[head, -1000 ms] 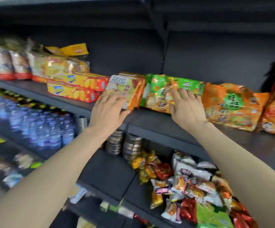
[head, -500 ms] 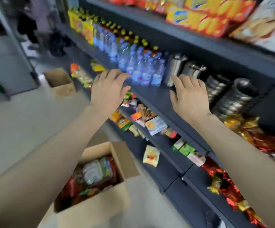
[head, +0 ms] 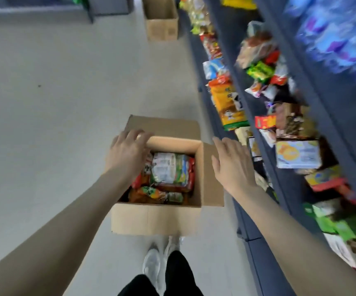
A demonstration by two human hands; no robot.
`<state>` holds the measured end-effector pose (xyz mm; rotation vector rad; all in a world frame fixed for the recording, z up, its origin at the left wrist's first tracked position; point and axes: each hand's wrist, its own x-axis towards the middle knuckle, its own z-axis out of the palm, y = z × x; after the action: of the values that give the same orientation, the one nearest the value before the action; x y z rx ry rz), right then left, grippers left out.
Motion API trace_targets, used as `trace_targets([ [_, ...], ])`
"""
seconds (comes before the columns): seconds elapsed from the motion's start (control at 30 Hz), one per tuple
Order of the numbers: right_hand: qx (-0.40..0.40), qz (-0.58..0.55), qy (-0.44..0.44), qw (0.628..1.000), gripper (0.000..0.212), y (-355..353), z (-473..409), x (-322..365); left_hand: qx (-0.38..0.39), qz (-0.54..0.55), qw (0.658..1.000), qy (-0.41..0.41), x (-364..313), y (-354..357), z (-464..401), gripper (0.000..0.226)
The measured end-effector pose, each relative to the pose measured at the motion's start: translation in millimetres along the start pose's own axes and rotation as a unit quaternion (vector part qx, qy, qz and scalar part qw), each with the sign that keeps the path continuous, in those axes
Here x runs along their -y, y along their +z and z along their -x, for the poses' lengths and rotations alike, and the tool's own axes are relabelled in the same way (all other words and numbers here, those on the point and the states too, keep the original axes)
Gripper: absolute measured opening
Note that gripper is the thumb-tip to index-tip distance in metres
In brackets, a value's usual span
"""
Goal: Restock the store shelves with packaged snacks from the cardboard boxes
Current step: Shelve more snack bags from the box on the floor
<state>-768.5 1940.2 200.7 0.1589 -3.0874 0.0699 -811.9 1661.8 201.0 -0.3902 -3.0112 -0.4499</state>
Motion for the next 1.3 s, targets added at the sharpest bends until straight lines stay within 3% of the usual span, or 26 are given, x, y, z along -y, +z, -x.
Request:
trace_targets([
  [0.2,0.115,-0.058,-0.022,0.991,0.049,136.4,-24.6,26.4,0.111,0.015,0.987,-0.118,64.0,121.0,42.7,0.039],
  [0.37,0.219,-0.101,-0.025,0.970,0.052,250.4,-31.1,59.5,0.214,0.040,0.953,-0.213,120.0,220.0,85.1,0.046],
  [0.6,0.367,-0.146,-0.028,0.918,0.063,396.5,-37.0,115.4,0.278,0.049,0.926,-0.253,192.6,339.7,127.3,0.048],
  [0.77,0.463,-0.133,-0.068,0.874,0.066,473.8,-35.7,150.5,0.264,0.038,0.929,-0.256,214.4,398.0,139.2,0.040],
  [0.87,0.499,-0.129,-0.066,0.854,0.064,502.5,-28.4,165.4,0.198,0.015,0.953,-0.231,217.1,410.7,146.7,0.033],
  [1.03,0.473,-0.176,-0.062,0.861,0.036,516.1,-18.9,169.8,0.191,0.002,0.959,-0.210,220.8,412.6,150.8,0.041],
  [1.17,0.441,-0.237,-0.037,0.865,0.025,496.9,-29.7,156.4,0.238,0.012,0.943,-0.231,219.9,407.5,139.7,0.051],
  [1.3,0.466,-0.261,-0.019,0.845,0.035,465.7,-57.3,132.1,0.363,0.108,0.898,-0.226,225.3,402.3,117.1,0.098],
])
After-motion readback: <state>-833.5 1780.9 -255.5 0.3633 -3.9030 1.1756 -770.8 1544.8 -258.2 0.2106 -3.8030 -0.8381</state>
